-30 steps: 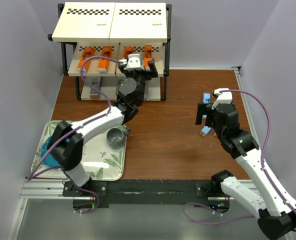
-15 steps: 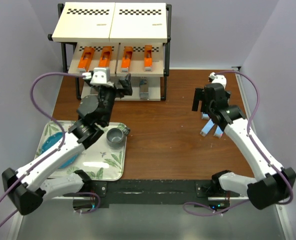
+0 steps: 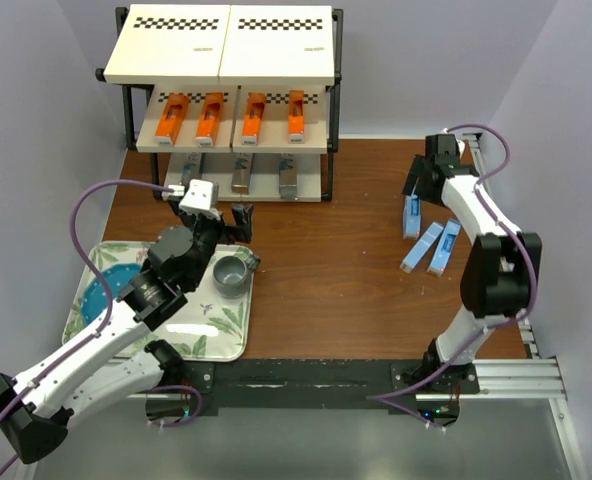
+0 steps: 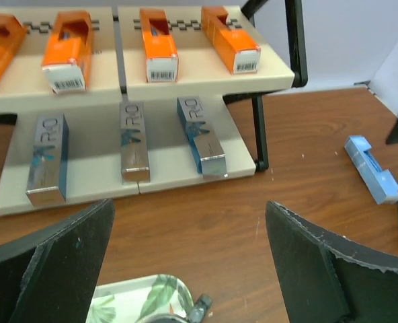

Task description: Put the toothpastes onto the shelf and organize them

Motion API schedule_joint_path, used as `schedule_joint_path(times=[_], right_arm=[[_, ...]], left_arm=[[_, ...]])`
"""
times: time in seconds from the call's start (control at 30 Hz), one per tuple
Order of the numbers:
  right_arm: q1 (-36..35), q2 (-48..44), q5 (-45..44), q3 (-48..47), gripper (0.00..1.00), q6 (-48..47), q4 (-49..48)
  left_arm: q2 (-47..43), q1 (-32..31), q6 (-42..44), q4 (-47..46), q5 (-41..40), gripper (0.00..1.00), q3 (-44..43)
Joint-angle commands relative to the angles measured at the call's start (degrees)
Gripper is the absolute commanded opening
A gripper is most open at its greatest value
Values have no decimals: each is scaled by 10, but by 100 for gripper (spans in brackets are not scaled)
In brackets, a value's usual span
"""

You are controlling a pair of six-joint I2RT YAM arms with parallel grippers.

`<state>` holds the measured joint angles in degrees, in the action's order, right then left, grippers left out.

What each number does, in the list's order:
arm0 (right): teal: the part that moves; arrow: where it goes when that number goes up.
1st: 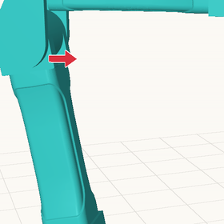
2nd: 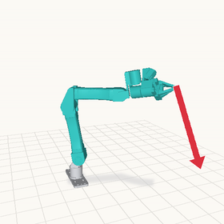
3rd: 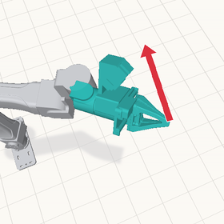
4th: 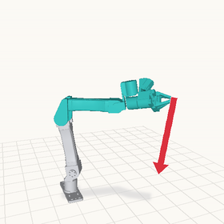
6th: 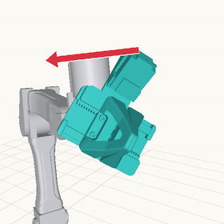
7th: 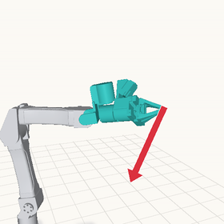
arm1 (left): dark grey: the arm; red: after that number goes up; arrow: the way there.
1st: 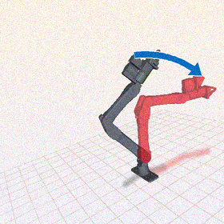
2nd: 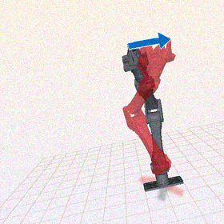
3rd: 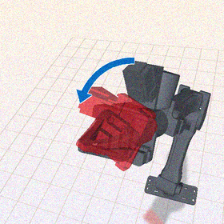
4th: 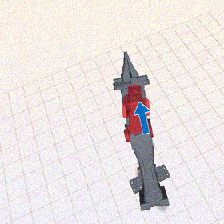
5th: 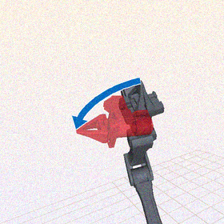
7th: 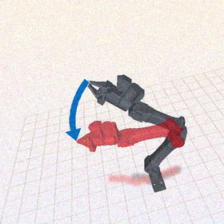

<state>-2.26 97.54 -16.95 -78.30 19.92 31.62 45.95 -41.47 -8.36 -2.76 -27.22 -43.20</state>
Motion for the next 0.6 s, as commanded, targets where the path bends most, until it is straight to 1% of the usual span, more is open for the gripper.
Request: schedule_joint_path(times=[0.0,0.13,0.27,0.37,0.4,0.5,0.57], right_arm=[[17,83,41,-69,78,-6,-11],[18,124,43,-86,76,-2,-51],[18,178,36,-134,75,-27,-47],[16,208,31,-149,73,-30,-47],[18,213,32,-150,73,-31,-48],[18,224,22,-159,70,-48,-32],[17,222,33,-157,69,-62,-17]], left_arm=[[-5,2,-57,54,8,100,-6],[19,2,-112,128,2,100,-40],[42,2,-145,175,8,100,-69],[46,1,-142,194,8,100,-80],[44,1,-128,196,9,100,-82],[34,0,-98,177,1,100,-76],[32,1,-87,169,14,100,-76]])
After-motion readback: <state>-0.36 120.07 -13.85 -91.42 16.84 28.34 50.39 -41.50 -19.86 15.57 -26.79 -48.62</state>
